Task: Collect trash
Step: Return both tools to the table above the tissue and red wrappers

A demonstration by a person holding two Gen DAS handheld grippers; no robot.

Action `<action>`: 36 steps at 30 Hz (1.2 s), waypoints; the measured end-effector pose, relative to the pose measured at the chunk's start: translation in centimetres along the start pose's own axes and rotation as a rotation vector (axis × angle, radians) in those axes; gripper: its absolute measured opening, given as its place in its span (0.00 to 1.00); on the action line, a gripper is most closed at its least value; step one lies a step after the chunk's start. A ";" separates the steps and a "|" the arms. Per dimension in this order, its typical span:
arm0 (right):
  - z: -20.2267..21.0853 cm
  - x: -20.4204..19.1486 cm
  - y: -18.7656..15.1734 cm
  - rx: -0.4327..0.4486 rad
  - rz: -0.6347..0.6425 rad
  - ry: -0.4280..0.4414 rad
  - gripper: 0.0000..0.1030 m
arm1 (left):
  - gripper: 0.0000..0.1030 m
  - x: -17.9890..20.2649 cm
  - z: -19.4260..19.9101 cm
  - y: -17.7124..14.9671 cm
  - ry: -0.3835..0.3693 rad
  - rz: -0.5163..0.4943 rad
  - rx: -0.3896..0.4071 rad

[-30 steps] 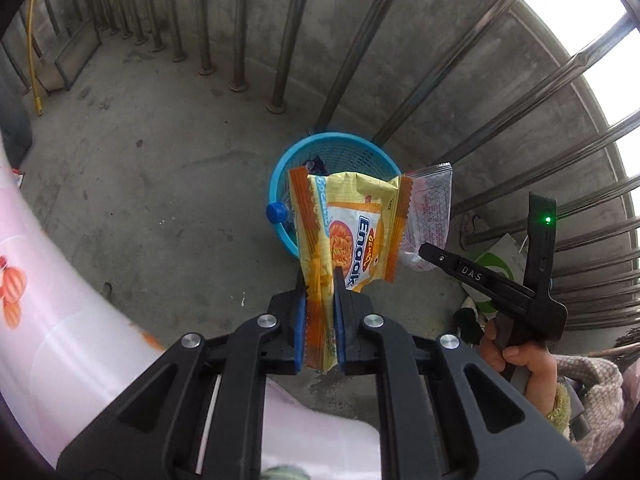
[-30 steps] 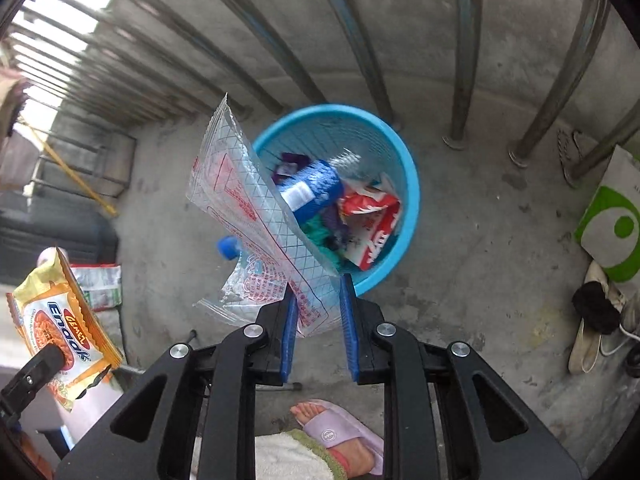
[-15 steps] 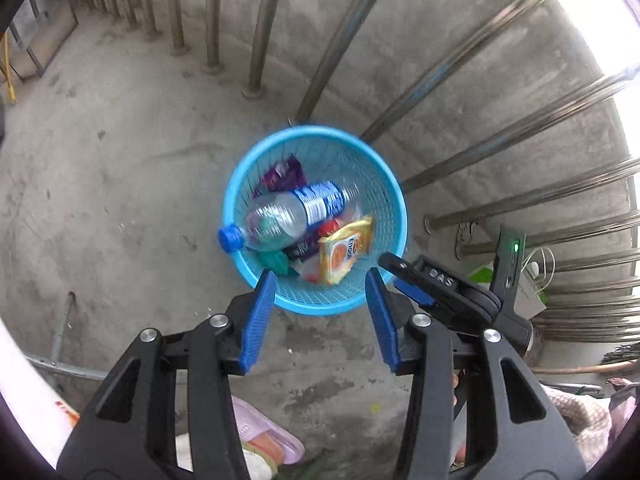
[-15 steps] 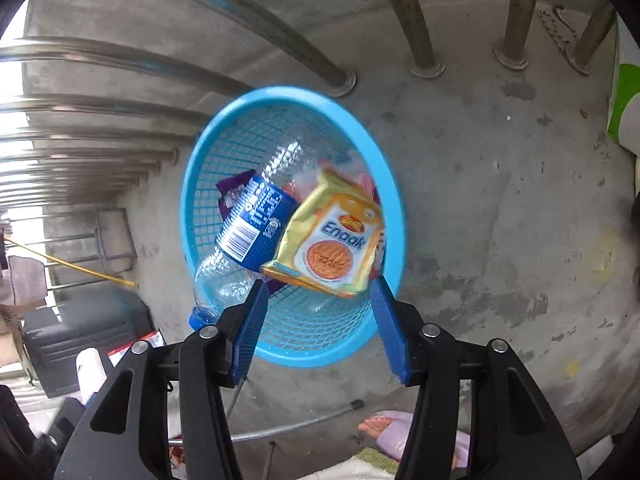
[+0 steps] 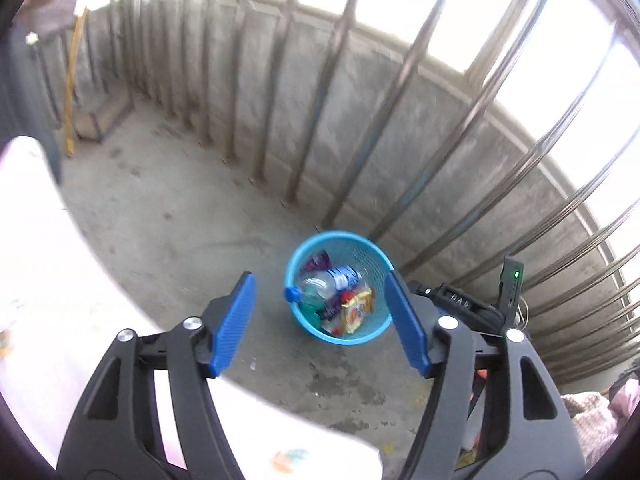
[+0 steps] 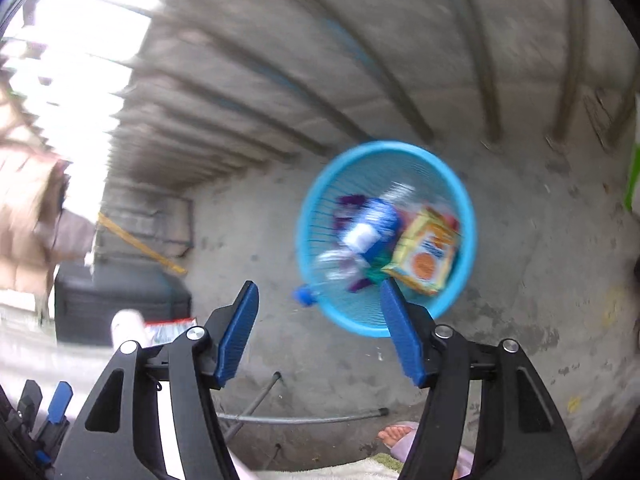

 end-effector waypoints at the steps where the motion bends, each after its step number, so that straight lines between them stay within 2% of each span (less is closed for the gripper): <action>1: 0.7 -1.5 -0.1 0.006 0.043 0.012 0.62 | 0.65 -0.7 1.9 -0.5 0.012 0.002 0.031; 5: 3.0 -8.2 -1.5 0.001 0.255 0.051 0.65 | 0.71 -4.1 9.4 -3.1 0.084 0.042 0.153; 9: 3.8 -14.5 -4.8 -0.068 0.454 0.138 0.66 | 0.76 -8.9 16.3 -7.0 0.166 0.137 0.264; 15: 3.2 -23.2 -11.1 -0.229 0.699 0.255 0.67 | 0.76 -18.0 24.4 -14.5 0.341 0.372 0.375; 18: 2.3 -27.5 -14.6 -0.303 0.815 0.287 0.67 | 0.76 -22.0 27.4 -18.5 0.384 0.503 0.435; 21: 1.2 -31.6 -18.0 -0.382 0.916 0.326 0.67 | 0.76 -25.2 29.3 -22.0 0.437 0.604 0.460; 24: 0.8 -35.8 -21.5 -0.433 1.013 0.371 0.68 | 0.76 -27.1 30.1 -24.0 0.423 0.661 0.477; 26: 0.7 -38.1 -23.5 -0.462 1.073 0.399 0.72 | 0.76 -28.0 30.2 -24.5 0.404 0.683 0.487; 32: -0.7 -42.3 -29.8 -0.561 1.218 0.403 0.73 | 0.59 -29.7 28.9 -24.1 0.330 0.697 0.494; 34: -1.2 -43.1 -31.3 -0.570 1.255 0.394 0.73 | 0.55 -30.1 28.4 -23.6 0.298 0.686 0.498; 36: -2.1 -43.7 -32.2 -0.566 1.271 0.360 0.73 | 0.49 -30.6 27.6 -23.1 0.298 0.677 0.481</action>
Point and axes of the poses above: each gripper's, at about its wrist camera, not at the fingertips, and z roughly against the way its jaws point, x to its right, y to its top, the point moved 1 cm from there along -z, roughly the way its jaws point, and after that the axes turned 11 degrees about z, right-handed, at the moved point
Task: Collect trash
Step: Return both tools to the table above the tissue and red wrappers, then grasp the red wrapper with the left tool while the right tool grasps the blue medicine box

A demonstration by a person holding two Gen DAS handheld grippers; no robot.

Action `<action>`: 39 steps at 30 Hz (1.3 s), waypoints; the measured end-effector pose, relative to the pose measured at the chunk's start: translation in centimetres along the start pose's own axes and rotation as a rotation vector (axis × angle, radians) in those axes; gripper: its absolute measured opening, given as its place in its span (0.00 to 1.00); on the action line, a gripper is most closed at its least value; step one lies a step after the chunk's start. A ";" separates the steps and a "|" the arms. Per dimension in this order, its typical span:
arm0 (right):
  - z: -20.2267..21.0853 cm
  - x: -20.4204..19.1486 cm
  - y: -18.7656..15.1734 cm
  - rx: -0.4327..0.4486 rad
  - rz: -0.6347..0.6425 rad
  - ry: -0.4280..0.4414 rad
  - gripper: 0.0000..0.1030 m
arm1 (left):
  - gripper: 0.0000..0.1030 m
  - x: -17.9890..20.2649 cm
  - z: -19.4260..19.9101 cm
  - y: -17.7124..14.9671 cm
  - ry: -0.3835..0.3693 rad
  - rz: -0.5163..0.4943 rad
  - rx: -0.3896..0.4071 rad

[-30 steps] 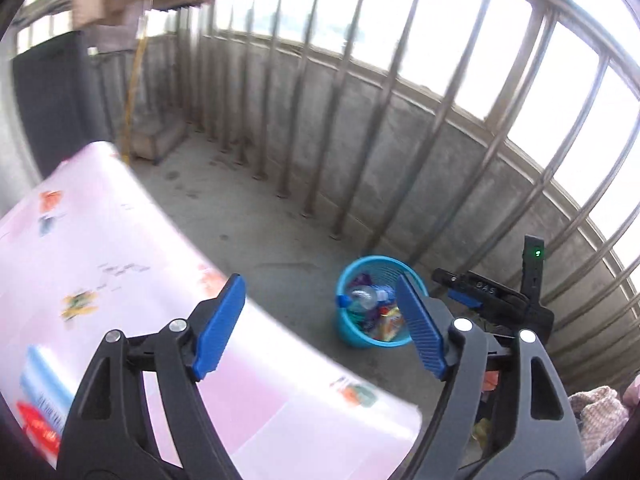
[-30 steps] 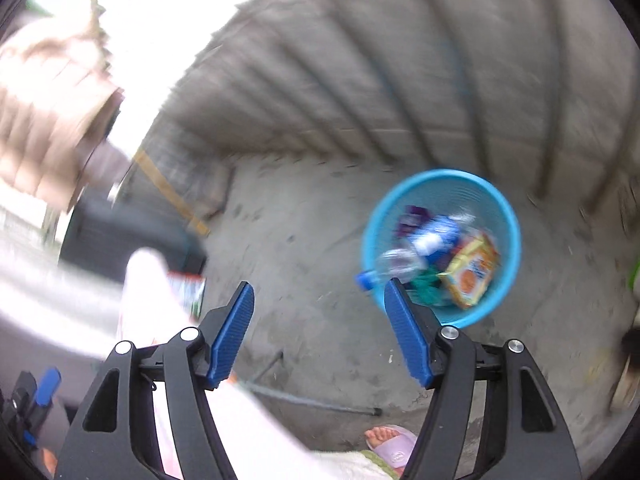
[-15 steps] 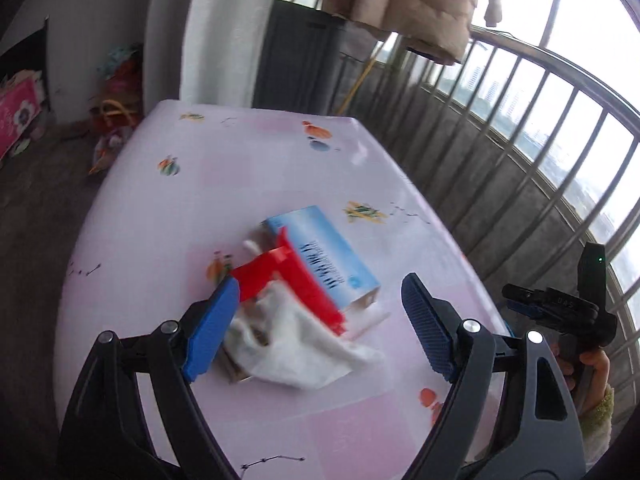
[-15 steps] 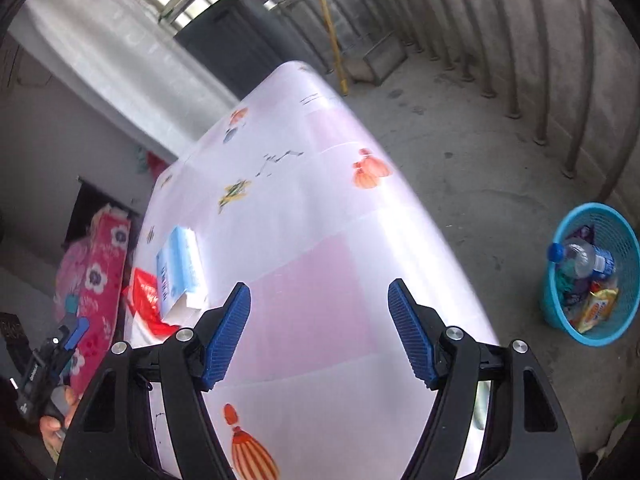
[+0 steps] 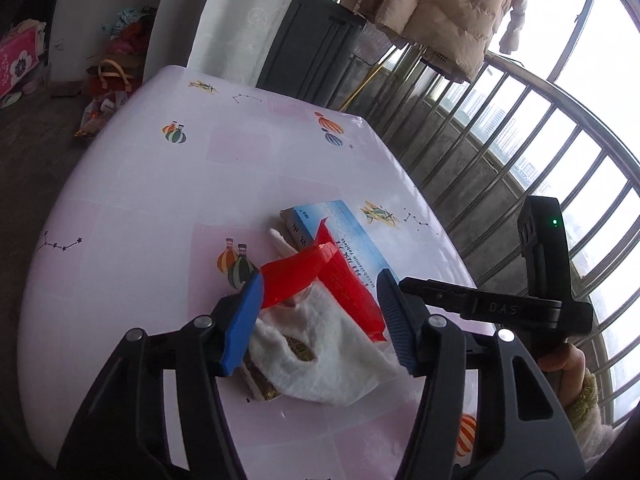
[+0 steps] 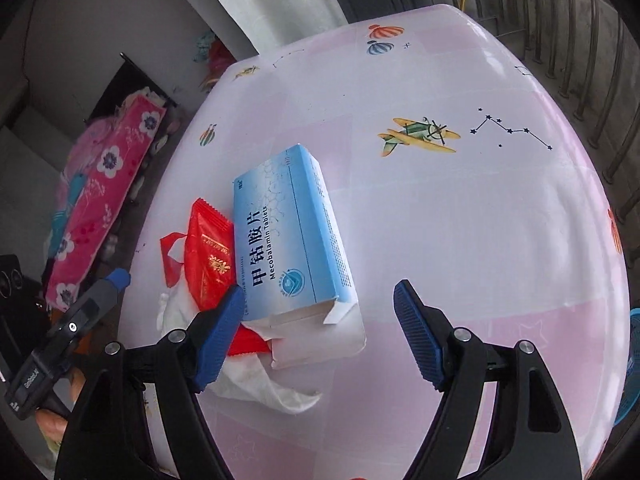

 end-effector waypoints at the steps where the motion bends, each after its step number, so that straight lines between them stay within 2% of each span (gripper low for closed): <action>1: -0.4 -0.1 0.2 -0.004 0.002 -0.001 0.73 | 0.47 0.0 -0.6 0.0 0.007 -0.005 -0.011; 3: -1.3 -0.4 0.8 -0.017 0.013 0.007 0.73 | 0.39 -0.2 -1.8 -0.1 0.022 -0.008 -0.043; 11: -4.9 -3.0 2.1 -0.100 0.117 -0.007 0.74 | 0.27 -1.9 -5.3 -1.3 0.090 -0.014 -0.119; 20: -4.8 -3.1 2.1 -0.107 0.110 -0.018 0.72 | 0.26 -3.8 -4.6 -1.5 0.074 0.003 -0.118; 29: -2.6 -0.8 0.1 -0.102 0.055 -0.078 0.71 | 0.26 -5.5 -2.6 -1.6 0.078 0.011 -0.141; 34: -0.8 0.9 -1.8 -0.104 -0.002 -0.116 0.71 | 0.27 -5.5 -0.4 -1.2 0.023 0.010 -0.114; 39: 0.7 2.3 -3.5 -0.098 -0.060 -0.161 0.71 | 0.28 -4.3 1.9 -0.3 -0.108 -0.008 -0.065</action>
Point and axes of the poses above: each gripper's, at about its wrist camera, not at the fingertips, and z roughly against the way its jaws point, x to its right, y to its top, the point moved 1 cm from there along -z, roughly the way its jaws point, and after that the axes turned 11 degrees about z, right-handed, at the moved point
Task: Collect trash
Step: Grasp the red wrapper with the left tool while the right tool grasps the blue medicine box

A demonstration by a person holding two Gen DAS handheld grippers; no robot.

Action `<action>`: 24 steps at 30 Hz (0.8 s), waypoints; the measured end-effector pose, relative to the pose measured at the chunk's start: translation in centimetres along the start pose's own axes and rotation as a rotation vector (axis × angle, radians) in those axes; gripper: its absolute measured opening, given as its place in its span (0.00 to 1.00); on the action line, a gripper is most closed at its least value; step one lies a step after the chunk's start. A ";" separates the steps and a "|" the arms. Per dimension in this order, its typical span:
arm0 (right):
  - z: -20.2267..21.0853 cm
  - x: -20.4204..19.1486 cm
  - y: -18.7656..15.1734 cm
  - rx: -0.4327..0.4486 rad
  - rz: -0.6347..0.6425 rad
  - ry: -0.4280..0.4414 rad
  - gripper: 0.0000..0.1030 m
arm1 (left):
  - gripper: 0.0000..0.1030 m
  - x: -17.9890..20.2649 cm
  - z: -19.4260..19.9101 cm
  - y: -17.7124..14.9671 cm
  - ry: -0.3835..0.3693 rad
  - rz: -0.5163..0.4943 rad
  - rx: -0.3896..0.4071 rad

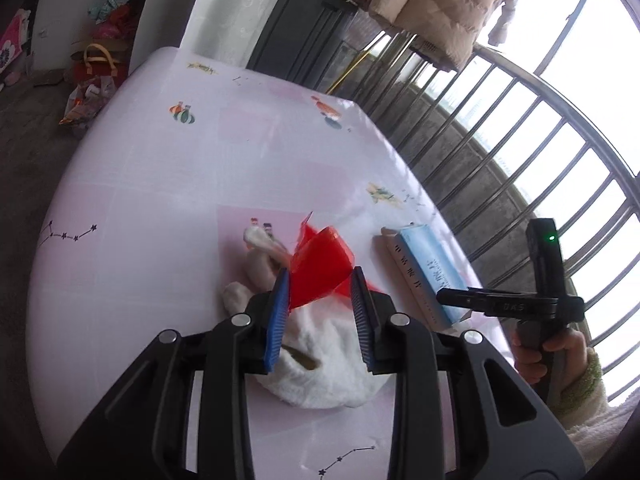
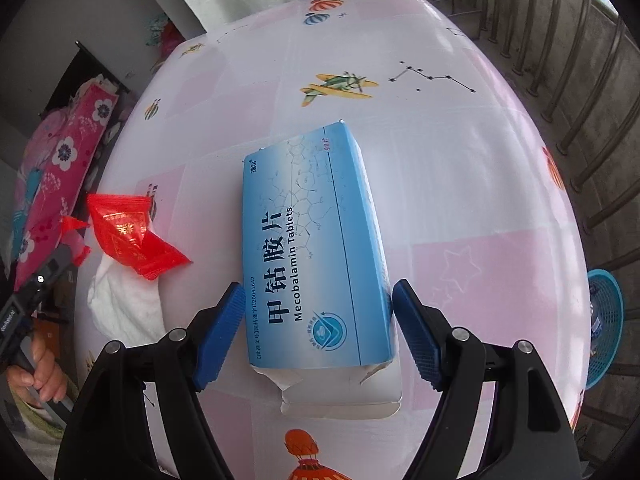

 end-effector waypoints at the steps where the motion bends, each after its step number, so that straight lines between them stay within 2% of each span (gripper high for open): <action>1: 0.2 0.3 -0.3 0.003 -0.012 -0.002 0.71 | 0.29 0.4 0.1 0.2 -0.015 -0.012 0.003; 3: 0.3 0.8 -0.6 0.012 -0.038 -0.004 0.71 | 0.34 1.2 -0.4 0.5 -0.011 -0.032 0.000; 9: 0.4 1.1 -1.0 0.035 -0.075 0.003 0.73 | 0.35 2.5 -3.1 1.1 0.040 -0.068 -0.062; 12: 0.5 0.9 -0.9 0.045 -0.069 0.011 0.73 | 0.40 2.4 -4.5 1.2 0.088 -0.043 -0.101; 19: 0.8 1.3 -0.6 0.073 -0.073 0.029 0.73 | 0.47 3.2 -6.0 2.0 0.086 0.006 -0.111; 21: 0.8 1.3 -0.5 0.076 -0.076 0.036 0.73 | 0.54 3.8 -6.5 2.0 0.086 0.013 -0.115; 24: 0.6 1.0 -0.3 0.075 -0.062 0.033 0.73 | 0.56 4.0 -7.7 2.3 0.113 0.056 -0.132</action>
Point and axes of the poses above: each gripper's, at about its wrist camera, not at the fingertips, and z roughly against the way its jaws point, x to its right, y to its top, the point moved 1 cm from there along -z, roughly the way its jaws point, and after that the axes turned 11 degrees about z, right-handed, at the moved point
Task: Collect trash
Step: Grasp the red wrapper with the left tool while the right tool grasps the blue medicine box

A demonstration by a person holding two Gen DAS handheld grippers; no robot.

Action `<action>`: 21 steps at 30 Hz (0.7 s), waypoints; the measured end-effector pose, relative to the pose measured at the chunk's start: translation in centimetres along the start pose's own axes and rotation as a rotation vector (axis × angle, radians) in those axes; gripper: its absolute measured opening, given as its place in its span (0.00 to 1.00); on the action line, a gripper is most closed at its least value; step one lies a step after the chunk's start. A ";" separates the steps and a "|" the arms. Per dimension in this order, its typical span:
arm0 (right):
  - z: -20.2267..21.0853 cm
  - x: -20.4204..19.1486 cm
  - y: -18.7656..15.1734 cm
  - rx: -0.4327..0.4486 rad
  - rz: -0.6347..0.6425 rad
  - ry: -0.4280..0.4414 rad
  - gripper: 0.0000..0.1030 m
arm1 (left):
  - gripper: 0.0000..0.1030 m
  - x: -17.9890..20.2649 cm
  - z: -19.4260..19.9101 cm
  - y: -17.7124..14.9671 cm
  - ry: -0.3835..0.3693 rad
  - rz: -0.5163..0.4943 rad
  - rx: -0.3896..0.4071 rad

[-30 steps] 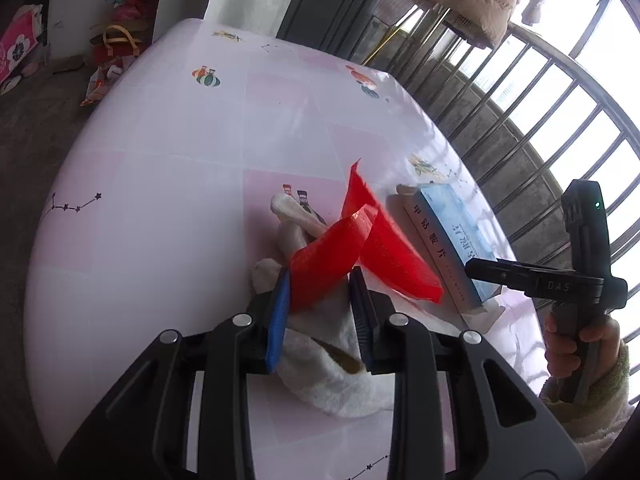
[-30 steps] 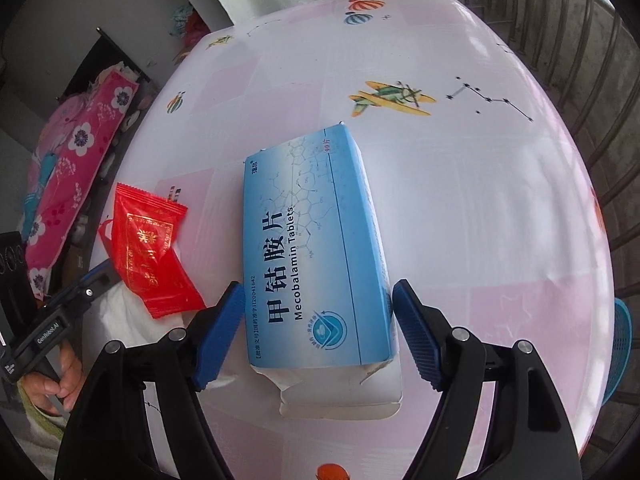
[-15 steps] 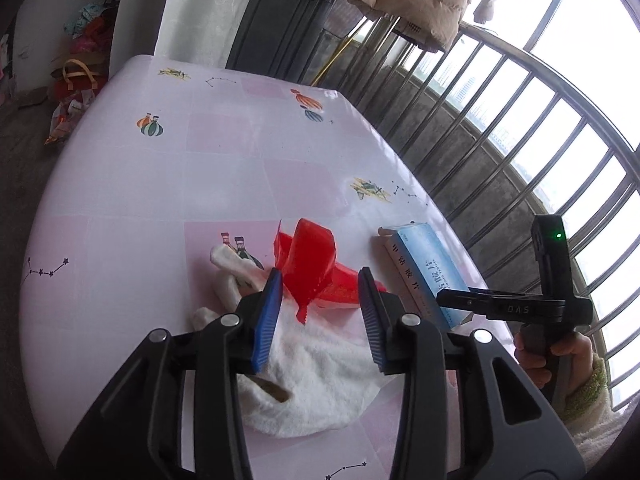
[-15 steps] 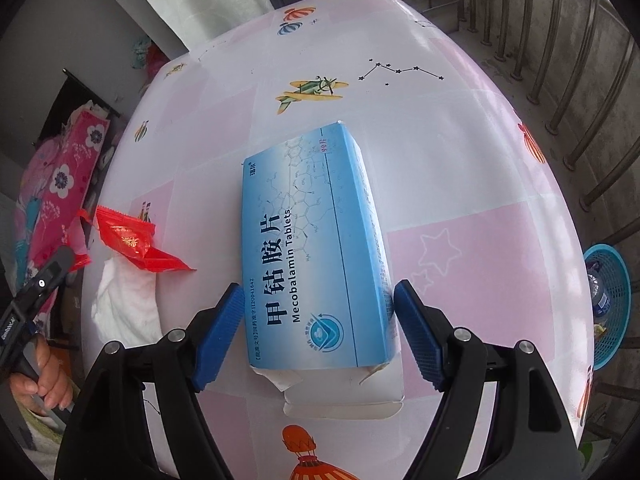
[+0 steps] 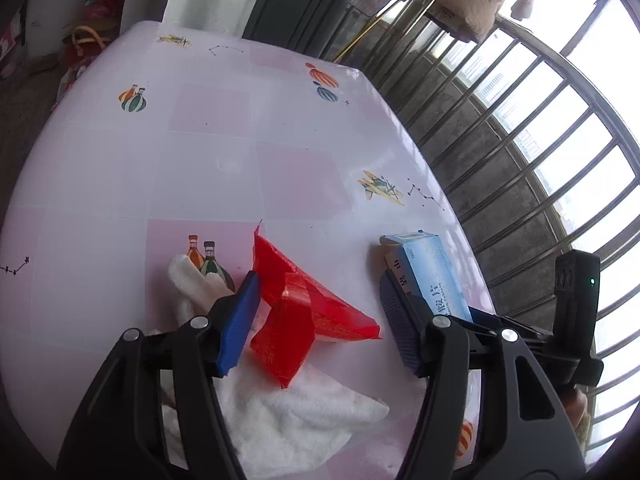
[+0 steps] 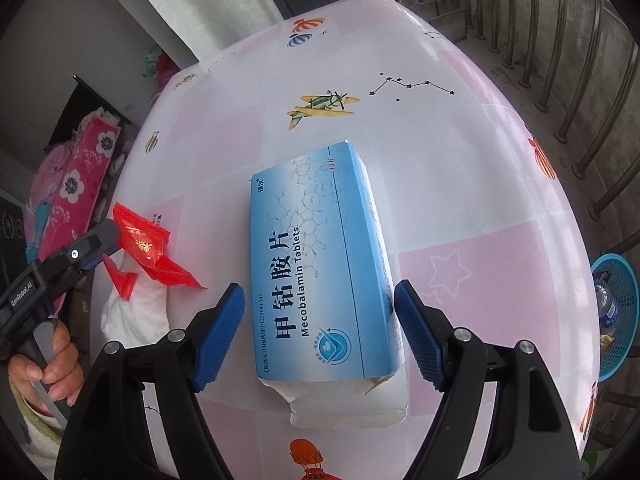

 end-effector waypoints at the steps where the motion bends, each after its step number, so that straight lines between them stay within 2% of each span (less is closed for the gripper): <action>1: -0.1 -0.1 0.2 -0.001 0.007 -0.004 0.73 | 0.56 -0.1 -0.4 0.2 0.013 0.024 -0.008; 5: -0.5 -0.5 0.3 -0.002 0.035 -0.018 0.73 | 0.54 -0.8 -2.1 0.7 0.045 0.129 -0.037; 6: -0.6 -0.5 0.3 -0.005 0.041 -0.023 0.73 | 0.44 -1.0 -2.5 0.7 0.055 0.145 -0.039; 10: -0.7 -0.3 0.1 -0.004 0.049 -0.017 0.73 | 0.19 -1.2 -3.5 0.3 0.065 0.167 -0.068; 11: -0.7 -0.2 0.1 -0.004 0.049 -0.014 0.73 | 0.15 -0.9 -3.5 0.2 0.058 0.156 -0.071; 15: -0.3 0.9 0.0 0.005 0.027 -0.021 0.73 | 0.12 1.6 -2.7 -0.7 0.035 0.028 -0.056; 18: -0.1 1.2 0.0 0.014 0.017 0.001 0.73 | 0.12 3.8 -2.7 -1.4 0.062 -0.084 -0.053; 21: -0.4 0.2 -0.1 0.001 0.066 0.014 0.75 | 0.12 5.1 -3.3 -2.0 0.111 -0.152 -0.061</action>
Point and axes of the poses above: each gripper's, at about its wrist camera, not at the fingertips, and z roughly against the way its jaws point, x to its right, y to its top, the point moved 1 cm from there along -z, roughly the way its jaws point, and after that the axes turned 11 degrees about z, right-handed, at the moved point
